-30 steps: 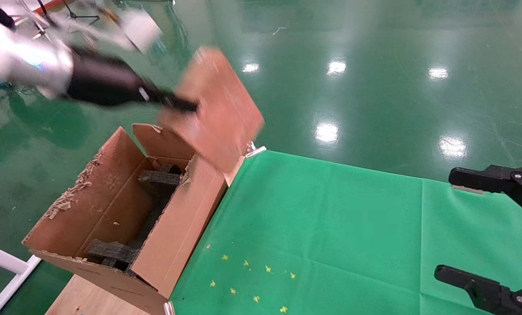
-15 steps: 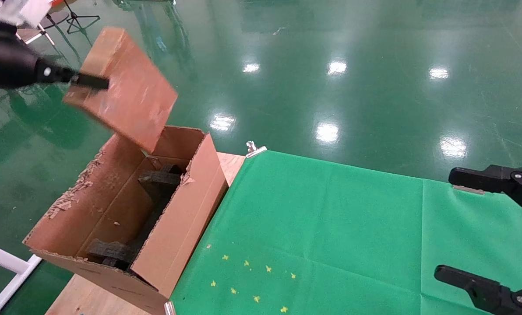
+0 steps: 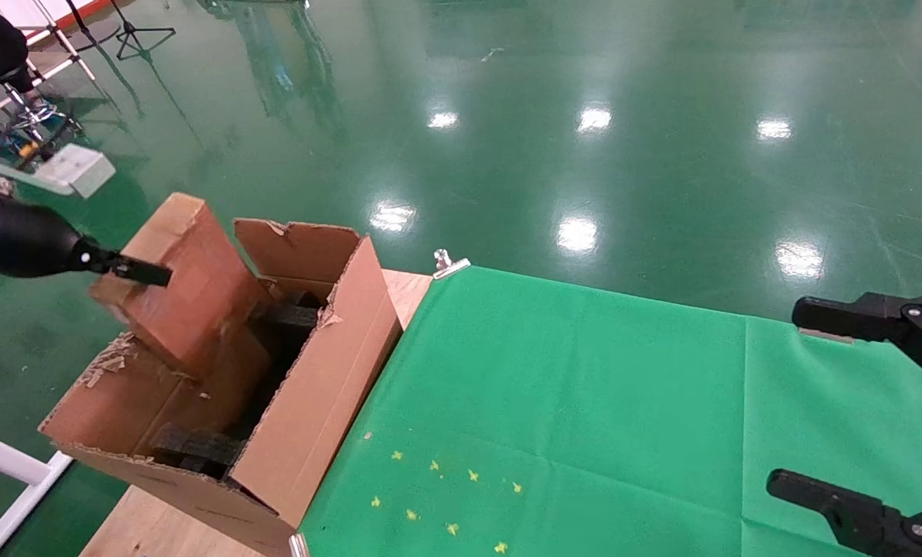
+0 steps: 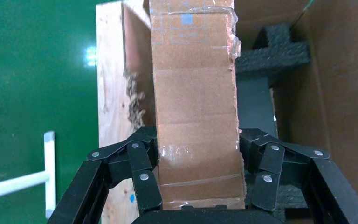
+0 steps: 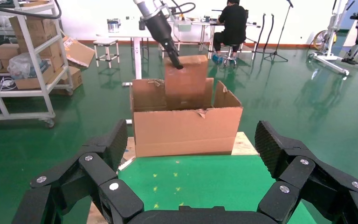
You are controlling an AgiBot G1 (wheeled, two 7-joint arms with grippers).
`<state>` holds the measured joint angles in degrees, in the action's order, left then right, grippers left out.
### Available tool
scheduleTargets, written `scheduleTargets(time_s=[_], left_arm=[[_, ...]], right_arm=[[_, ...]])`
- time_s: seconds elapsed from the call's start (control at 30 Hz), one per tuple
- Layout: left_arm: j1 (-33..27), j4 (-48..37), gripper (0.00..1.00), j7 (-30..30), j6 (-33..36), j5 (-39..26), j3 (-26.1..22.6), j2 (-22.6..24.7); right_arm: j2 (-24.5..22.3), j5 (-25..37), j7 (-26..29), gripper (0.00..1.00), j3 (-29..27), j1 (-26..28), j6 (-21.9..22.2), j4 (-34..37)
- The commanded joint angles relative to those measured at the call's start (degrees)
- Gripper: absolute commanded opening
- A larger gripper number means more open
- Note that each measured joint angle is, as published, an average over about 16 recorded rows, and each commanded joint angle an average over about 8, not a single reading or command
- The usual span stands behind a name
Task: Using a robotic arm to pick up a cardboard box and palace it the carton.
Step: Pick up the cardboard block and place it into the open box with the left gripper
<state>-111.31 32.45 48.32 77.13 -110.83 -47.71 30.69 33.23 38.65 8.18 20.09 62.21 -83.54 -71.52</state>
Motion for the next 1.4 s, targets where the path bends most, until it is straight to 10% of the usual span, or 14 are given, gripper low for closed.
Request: scheduleTargets(time_s=[0.03, 1.4], left_arm=[[0.7, -2.2, 0.00, -1.2, -0.8, -0.2, -0.2, 0.3], [6.4, -30.1, 0.00, -10.0, -13.8, -1.0, -0.7, 9.4]], right_arm=[[0.0, 0.0, 0.0, 1.00, 0.0, 0.0, 0.0, 0.0], [0.0, 0.0, 0.0, 1.00, 0.0, 0.0, 0.0, 0.0]])
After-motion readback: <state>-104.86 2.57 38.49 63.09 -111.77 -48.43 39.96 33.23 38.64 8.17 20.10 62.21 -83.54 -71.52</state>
